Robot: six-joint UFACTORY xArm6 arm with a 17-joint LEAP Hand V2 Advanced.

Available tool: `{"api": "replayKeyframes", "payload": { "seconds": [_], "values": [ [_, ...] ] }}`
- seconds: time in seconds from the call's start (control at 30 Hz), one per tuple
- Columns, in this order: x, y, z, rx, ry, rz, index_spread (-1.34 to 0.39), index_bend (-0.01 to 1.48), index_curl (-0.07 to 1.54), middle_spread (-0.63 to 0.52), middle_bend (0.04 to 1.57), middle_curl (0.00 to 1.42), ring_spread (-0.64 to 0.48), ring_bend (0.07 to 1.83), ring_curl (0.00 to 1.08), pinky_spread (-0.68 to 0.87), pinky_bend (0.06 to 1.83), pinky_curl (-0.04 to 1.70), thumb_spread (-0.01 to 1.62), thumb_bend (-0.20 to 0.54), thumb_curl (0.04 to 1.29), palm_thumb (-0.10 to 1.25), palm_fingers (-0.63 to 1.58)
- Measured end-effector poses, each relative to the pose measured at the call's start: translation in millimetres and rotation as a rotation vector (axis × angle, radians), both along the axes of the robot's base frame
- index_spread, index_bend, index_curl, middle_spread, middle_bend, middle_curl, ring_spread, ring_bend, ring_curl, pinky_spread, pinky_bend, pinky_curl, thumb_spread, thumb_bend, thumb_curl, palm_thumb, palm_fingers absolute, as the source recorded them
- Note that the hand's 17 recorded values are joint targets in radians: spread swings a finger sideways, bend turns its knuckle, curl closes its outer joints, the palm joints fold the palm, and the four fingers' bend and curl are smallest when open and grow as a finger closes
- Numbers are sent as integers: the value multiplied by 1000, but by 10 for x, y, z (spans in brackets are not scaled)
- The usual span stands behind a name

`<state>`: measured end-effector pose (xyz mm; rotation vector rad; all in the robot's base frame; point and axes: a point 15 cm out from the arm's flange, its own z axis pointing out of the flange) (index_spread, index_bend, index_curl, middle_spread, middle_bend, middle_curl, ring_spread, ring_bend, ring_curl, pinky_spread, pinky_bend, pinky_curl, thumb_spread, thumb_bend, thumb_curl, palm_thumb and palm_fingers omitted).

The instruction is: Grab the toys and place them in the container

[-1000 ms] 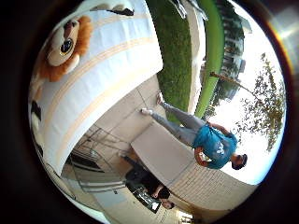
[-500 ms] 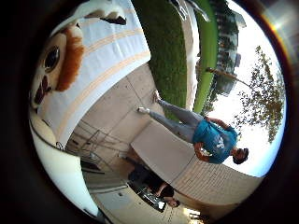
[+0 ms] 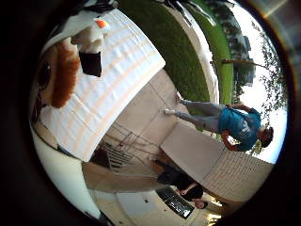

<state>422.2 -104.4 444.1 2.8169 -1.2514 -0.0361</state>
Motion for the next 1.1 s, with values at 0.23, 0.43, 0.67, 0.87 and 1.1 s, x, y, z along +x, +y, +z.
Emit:
{"api": "replayKeyframes", "payload": {
  "seconds": [0.23,0.43,0.67,0.87,1.1],
  "values": [
    [-557,1011,478,69,-40,60,-1007,640,60,-281,1115,1062,-115,1356,830,195,1367,845,1187,-18,521,961,926],
    [-793,1757,147,101,-6,19,-1071,758,53,-283,1144,1109,-128,1390,856,172,1382,913,1211,-23,530,930,879],
    [-528,2245,-521,106,-32,-63,-949,964,124,-253,1070,1074,-89,1327,817,178,1292,937,1246,-25,511,823,907],
    [-434,2245,-834,85,11,-112,-605,827,142,-181,741,922,26,1127,743,257,1251,921,1228,-34,489,763,369],
    [-289,2137,-923,-8,35,-87,-392,524,132,45,212,565,271,605,424,420,882,667,1144,-29,478,752,-176]
  ]
}}
